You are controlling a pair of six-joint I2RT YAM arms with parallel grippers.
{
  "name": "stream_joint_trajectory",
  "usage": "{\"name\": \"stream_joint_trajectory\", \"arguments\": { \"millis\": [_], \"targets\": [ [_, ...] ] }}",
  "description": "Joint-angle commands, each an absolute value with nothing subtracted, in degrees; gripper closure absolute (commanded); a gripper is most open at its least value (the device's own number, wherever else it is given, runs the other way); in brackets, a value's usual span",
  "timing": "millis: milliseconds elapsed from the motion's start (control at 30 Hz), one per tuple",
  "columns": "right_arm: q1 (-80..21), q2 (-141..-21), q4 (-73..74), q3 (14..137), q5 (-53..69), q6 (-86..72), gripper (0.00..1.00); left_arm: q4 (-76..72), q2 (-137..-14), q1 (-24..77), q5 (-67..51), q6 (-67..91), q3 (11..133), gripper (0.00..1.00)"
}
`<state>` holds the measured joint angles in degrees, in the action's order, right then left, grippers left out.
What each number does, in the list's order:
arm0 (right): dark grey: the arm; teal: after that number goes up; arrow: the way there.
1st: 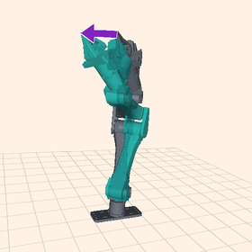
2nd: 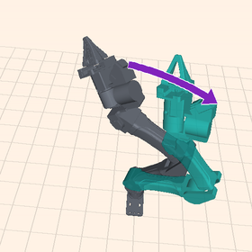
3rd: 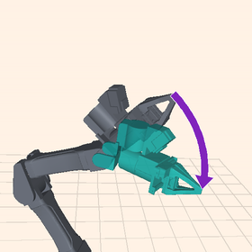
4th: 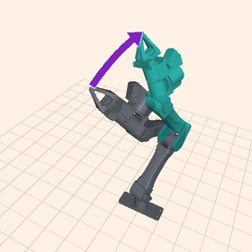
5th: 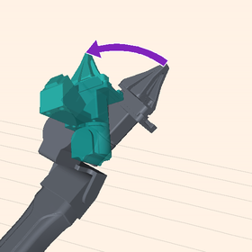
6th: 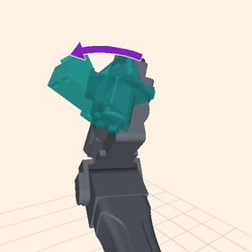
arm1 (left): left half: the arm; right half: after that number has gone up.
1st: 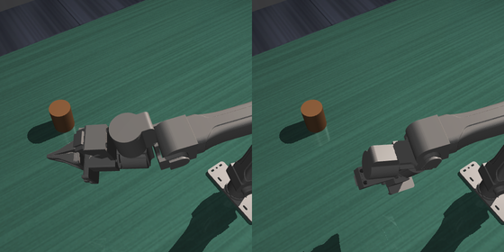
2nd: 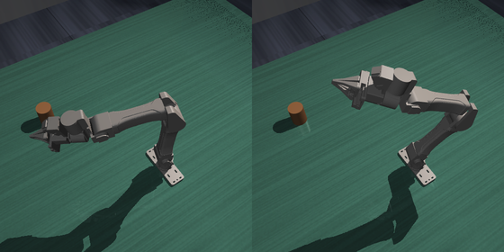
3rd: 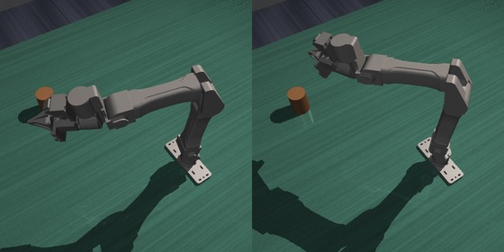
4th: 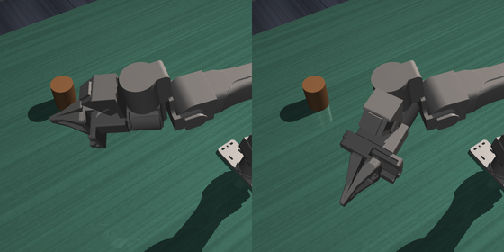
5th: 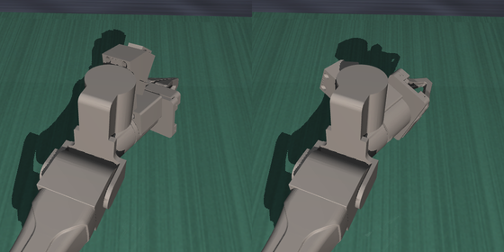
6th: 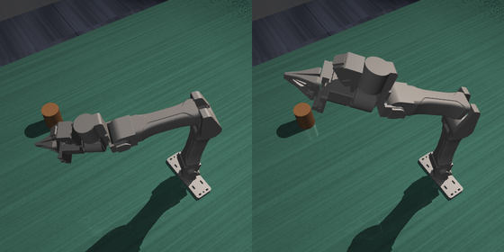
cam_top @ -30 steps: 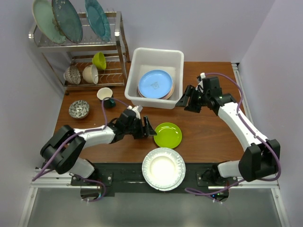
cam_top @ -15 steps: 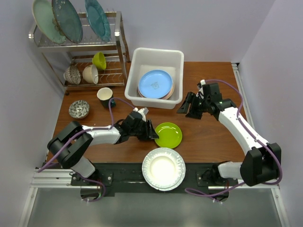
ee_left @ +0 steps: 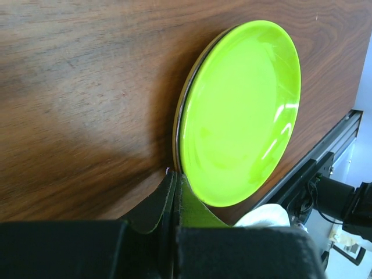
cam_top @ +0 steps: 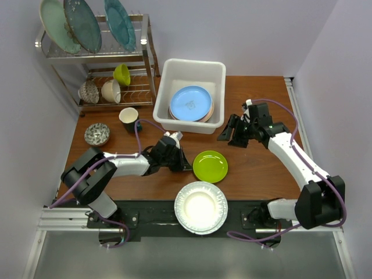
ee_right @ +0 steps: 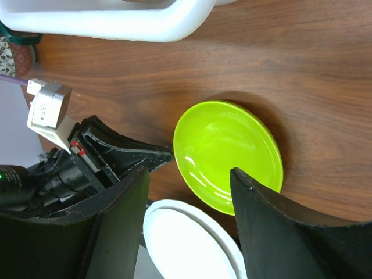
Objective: Place the plates into the plastic bin on the countertop
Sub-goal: Pick up the plate at the center of the board.
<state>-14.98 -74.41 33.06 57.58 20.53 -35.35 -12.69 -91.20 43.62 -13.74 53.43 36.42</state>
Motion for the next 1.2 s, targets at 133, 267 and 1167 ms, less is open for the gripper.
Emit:
{"name": "stream_joint_trajectory", "arguments": {
  "millis": [133,267,1167],
  "targets": [
    [-14.85,-71.11,37.43,56.96,17.33,-29.72,0.39,-12.3,-89.38,43.77,-11.07,53.26,37.62,1.0],
    [-14.94,-71.45,41.04,54.68,14.16,-27.77,0.4,-12.57,-89.56,43.77,-11.16,53.44,37.44,1.0],
    [-15.03,-79.19,32.79,44.39,17.67,-27.95,0.63,-10.9,-87.46,43.86,-11.43,53.87,35.43,1.0]
  ]
}}
